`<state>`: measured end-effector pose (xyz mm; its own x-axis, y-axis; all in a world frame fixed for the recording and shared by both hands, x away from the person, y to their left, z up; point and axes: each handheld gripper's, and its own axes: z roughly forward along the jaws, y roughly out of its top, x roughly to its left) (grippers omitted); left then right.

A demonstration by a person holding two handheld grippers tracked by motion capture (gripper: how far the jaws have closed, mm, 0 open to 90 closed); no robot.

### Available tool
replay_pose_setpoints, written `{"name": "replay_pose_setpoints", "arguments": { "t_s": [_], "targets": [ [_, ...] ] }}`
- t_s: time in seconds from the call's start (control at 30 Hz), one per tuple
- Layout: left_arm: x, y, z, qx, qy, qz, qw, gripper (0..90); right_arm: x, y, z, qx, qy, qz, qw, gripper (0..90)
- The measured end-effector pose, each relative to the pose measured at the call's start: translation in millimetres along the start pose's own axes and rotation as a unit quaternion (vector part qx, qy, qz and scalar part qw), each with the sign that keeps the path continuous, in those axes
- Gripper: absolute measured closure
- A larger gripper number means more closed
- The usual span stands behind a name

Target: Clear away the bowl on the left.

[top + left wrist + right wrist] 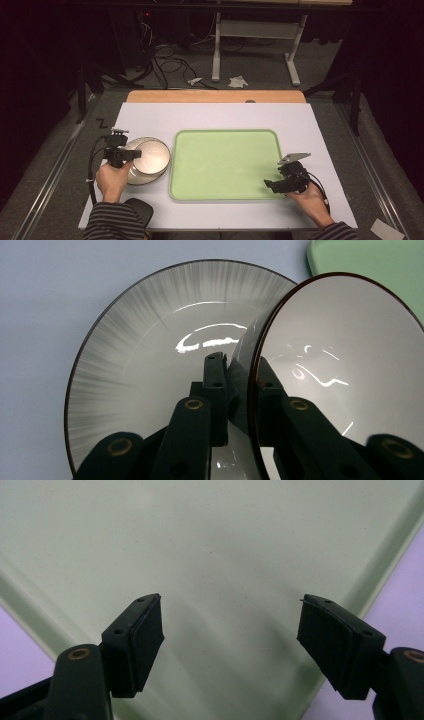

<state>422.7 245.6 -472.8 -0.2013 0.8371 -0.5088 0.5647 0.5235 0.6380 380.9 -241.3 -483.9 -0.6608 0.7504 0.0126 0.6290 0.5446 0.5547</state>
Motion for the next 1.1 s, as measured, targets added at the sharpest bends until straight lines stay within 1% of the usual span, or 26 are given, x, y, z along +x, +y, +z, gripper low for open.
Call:
{"name": "replay_pose_setpoints", "arguments": {
  "t_s": [0.07, 0.1, 0.17, 0.2, 0.37, 0.4, 0.43, 0.53, 0.57, 0.7, 0.77, 0.8, 0.83, 0.93, 0.97, 1.0, 1.03, 1.1],
  "targets": [
    [-0.6, 0.1, -0.6, -0.003, -0.001, 0.001, 1.0, 81.4, 0.3, 0.1, 0.1, 0.0, 0.0, 0.0, 1.0, 27.6],
    [-1.1, 0.6, -1.9, -0.003, -0.001, 0.006, 1.0, 81.5, 0.8, 0.3, 0.2, 0.0, -0.001, -0.001, 1.0, 27.6],
    [-3.5, 2.3, -5.2, -0.012, -0.006, 0.009, 0.9999, 81.5, 0.8, 0.2, 0.3, 0.003, -0.002, -0.001, 1.0, 27.5],
    [-3.5, 2.3, -5.2, -0.012, -0.006, 0.009, 0.9999, 81.6, 0.8, 0.2, 0.3, 0.003, -0.002, -0.001, 1.0, 27.5],
    [-6.8, 3.8, -11.1, -0.019, -0.019, 0.007, 0.9996, 81.6, 0.6, 0.1, -0.9, 0.0, -0.002, -0.001, 1.0, 27.5],
    [-8.5, 5.1, -14.0, -0.02, -0.025, 0.006, 0.9995, 81.6, 0.7, 0.2, -0.9, -0.001, -0.002, -0.002, 1.0, 27.6],
    [-8.5, 5.1, -14.0, -0.02, -0.025, 0.006, 0.9995, 81.6, 0.7, 0.2, -0.9, -0.001, -0.002, -0.002, 1.0, 27.6],
    [-11.2, 7.9, -18.4, -0.025, -0.045, -0.006, 0.9986, 81.6, 0.4, 0.2, -0.4, -0.002, 0.0, -0.002, 1.0, 27.6],
    [-12.4, 8.2, -18.6, -0.027, -0.048, -0.009, 0.9984, 81.6, 0.3, 0.2, -0.6, -0.001, -0.001, -0.001, 1.0, 27.6],
    [-14.9, 8.2, -19.5, -0.025, -0.053, -0.003, 0.9983, 81.6, -0.7, 0.3, -1.0, -0.005, -0.001, 0.0, 1.0, 27.7],
    [-16.8, 8.7, -20.7, -0.025, -0.058, -0.005, 0.998, 81.6, -0.3, 0.4, -1.0, -0.004, -0.001, 0.002, 1.0, 27.7],
    [-17.6, 9.0, -21.6, -0.024, -0.063, -0.008, 0.9977, 81.6, -0.3, 0.3, -1.1, -0.003, -0.001, 0.0, 1.0, 27.7],
    [-19.8, 9.6, -23.8, -0.024, -0.073, -0.015, 0.9969, 81.6, -0.1, 0.4, -1.0, -0.003, -0.001, 0.0, 1.0, 27.7],
    [-22.6, 9.6, -25.1, -0.023, -0.082, -0.019, 0.9962, 81.6, -0.6, 0.3, -0.8, -0.003, 0.0, -0.001, 1.0, 27.7],
    [-25.7, 8.6, -25.8, -0.02, -0.088, -0.014, 0.9958, 81.6, -1.1, 0.2, -1.0, -0.006, -0.001, -0.001, 1.0, 27.8],
    [-25.7, 8.6, -25.8, -0.02, -0.088, -0.014, 0.9958, 81.6, -1.1, 0.2, -1.0, -0.006, -0.001, -0.001, 1.0, 27.8],
    [-28.4, 7.8, -26.4, -0.018, -0.093, -0.01, 0.9955, 81.6, -1.0, 0.3, -1.1, -0.006, -0.001, 0.0, 1.0, 27.8],
    [-30.6, 7.4, -26.8, -0.017, -0.097, -0.011, 0.9951, 81.6, -0.8, 0.3, -1.0, -0.005, -0.002, -0.002, 1.0, 27.9]
  ]
}}
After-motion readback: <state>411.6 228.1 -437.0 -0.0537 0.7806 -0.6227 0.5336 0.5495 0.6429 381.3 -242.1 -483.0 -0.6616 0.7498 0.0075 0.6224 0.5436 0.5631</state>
